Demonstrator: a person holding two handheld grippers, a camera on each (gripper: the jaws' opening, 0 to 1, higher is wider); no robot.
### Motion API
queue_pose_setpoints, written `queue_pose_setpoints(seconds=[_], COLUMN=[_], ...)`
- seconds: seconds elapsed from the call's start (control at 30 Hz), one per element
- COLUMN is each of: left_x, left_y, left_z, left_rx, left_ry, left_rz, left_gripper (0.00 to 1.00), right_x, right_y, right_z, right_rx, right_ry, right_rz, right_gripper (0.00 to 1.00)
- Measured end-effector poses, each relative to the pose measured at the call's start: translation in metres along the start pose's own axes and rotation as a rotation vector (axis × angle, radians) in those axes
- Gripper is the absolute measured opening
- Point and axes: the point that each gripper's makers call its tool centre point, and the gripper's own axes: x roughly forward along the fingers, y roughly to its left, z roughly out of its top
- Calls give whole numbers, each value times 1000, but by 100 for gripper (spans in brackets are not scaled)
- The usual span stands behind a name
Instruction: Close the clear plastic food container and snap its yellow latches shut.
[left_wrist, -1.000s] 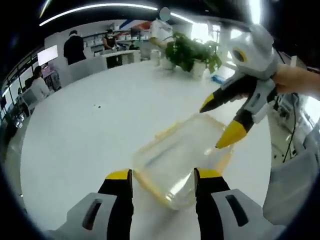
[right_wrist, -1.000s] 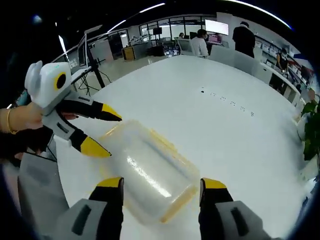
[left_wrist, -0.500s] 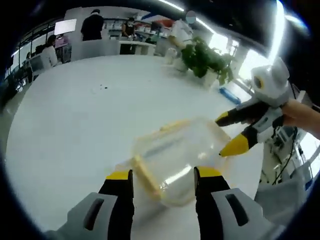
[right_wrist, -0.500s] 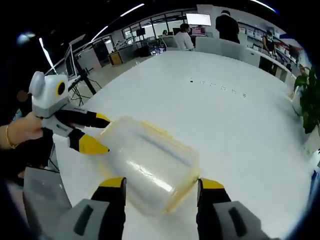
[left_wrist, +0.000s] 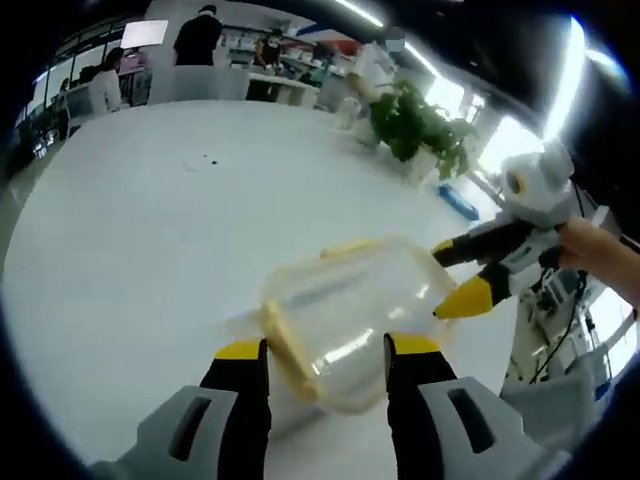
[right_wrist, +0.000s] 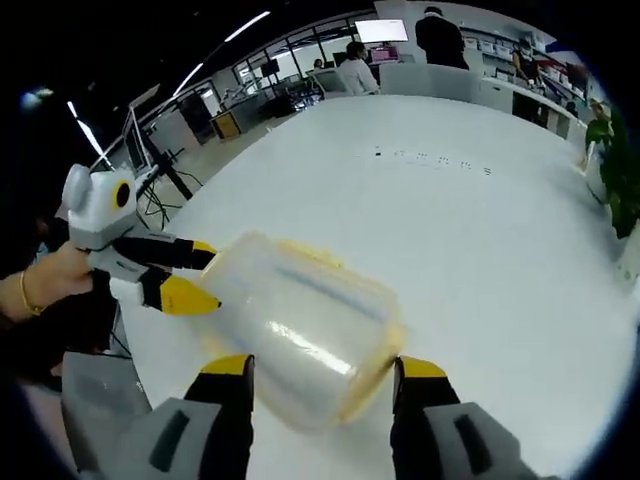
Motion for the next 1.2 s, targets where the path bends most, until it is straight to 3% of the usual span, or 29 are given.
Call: queue_pose_setpoints(seconds=[0.13, 0.2, 0.23, 0.5, 0.57, 0.6, 0.77, 1.2], left_x=[2, 2, 3, 4, 2, 1, 3, 3], left_y=[0, 0, -1, 0, 1, 0, -2, 2], left_z=[1, 0, -1, 2, 5, 4, 0, 1], left_rx=[-4, -4, -5, -58, -133, -86, -56, -62], left_ry=[32, 42, 46, 55, 40, 42, 37, 42], left_rz=[-8, -10, -11, 2, 11, -5, 5, 7], left_gripper=[42, 42, 42, 41, 40, 40, 40, 41], right_x=[4, 5, 4, 6, 7, 6, 7, 9], right_y=[0, 5, 3, 4, 3, 3, 3, 4], right_z=[2, -2, -1, 2, 5, 4, 4, 4], right_rx=[69, 147, 115, 116, 117, 119, 130, 136], right_ry=[22, 21, 16, 25, 23, 25, 7, 4], right_rz=[-2, 18, 13, 19, 26, 23, 28, 19], right_gripper=[51, 51, 51, 51, 51, 51, 52, 53])
